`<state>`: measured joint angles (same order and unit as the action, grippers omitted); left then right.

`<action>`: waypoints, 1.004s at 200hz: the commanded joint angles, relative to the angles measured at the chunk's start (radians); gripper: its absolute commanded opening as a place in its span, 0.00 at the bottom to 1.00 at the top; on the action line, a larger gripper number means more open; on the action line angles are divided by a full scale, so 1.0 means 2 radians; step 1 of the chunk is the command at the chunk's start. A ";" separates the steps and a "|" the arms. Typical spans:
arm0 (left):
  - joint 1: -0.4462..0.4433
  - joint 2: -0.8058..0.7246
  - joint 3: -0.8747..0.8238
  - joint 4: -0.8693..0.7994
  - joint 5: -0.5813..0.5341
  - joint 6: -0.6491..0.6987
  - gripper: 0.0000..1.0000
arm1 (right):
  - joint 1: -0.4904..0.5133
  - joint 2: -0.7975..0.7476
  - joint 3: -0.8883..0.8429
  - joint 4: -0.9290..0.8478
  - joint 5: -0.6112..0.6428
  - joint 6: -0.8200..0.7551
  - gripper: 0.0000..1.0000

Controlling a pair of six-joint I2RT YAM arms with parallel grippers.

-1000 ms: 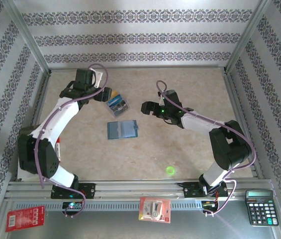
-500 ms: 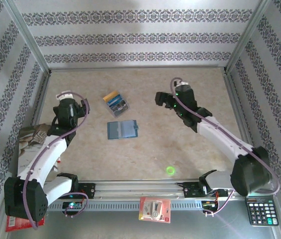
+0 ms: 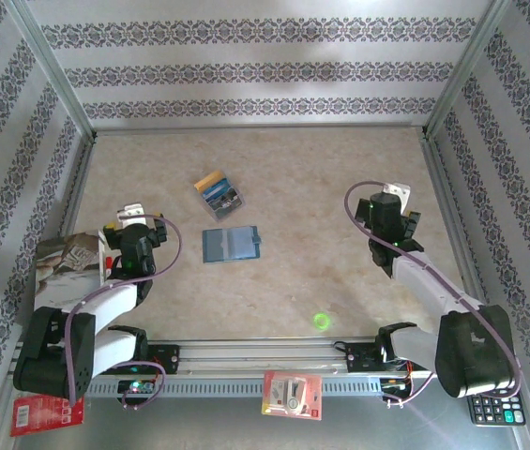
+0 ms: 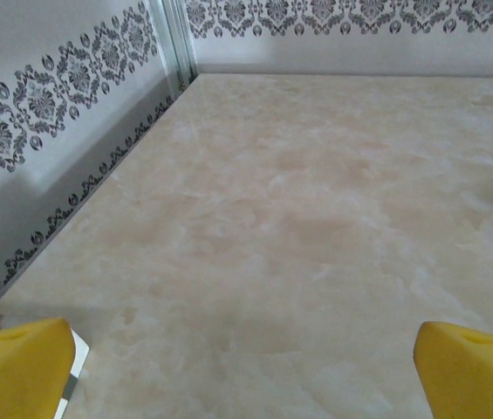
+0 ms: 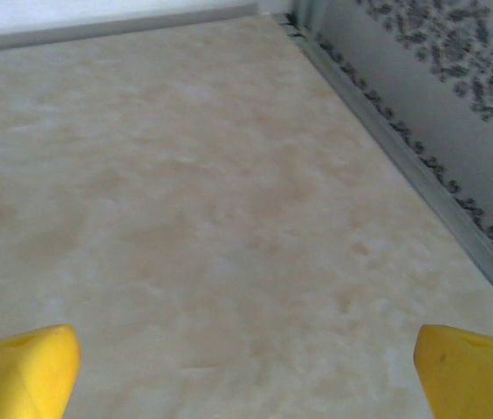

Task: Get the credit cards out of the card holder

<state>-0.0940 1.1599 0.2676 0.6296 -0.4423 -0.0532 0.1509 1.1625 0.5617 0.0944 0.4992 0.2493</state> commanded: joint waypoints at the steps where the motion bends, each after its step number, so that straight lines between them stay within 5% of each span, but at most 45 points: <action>1: 0.023 0.017 -0.010 0.064 0.032 0.009 1.00 | -0.014 0.016 -0.040 0.099 0.017 -0.034 0.98; 43: 0.045 0.078 0.003 0.117 0.184 0.029 0.98 | -0.037 0.063 -0.080 0.244 -0.071 -0.078 0.98; 77: 0.050 0.127 0.013 0.160 0.254 0.033 1.00 | -0.057 0.096 -0.095 0.342 -0.152 -0.099 0.98; 120: 0.050 0.228 -0.001 0.296 0.236 0.027 1.00 | -0.065 0.170 -0.094 0.410 -0.211 -0.106 0.98; 172: 0.050 0.216 0.063 0.151 0.229 0.027 1.00 | -0.065 0.179 -0.090 0.412 -0.218 -0.107 0.98; 201: 0.050 0.215 0.061 0.153 0.228 0.027 1.00 | -0.064 0.180 -0.089 0.411 -0.217 -0.106 0.98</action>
<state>-0.0044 1.6016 0.3832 0.9897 0.0227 -0.0036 0.0235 1.5196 0.3836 0.8730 0.0868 0.0452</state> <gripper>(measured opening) 0.998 0.982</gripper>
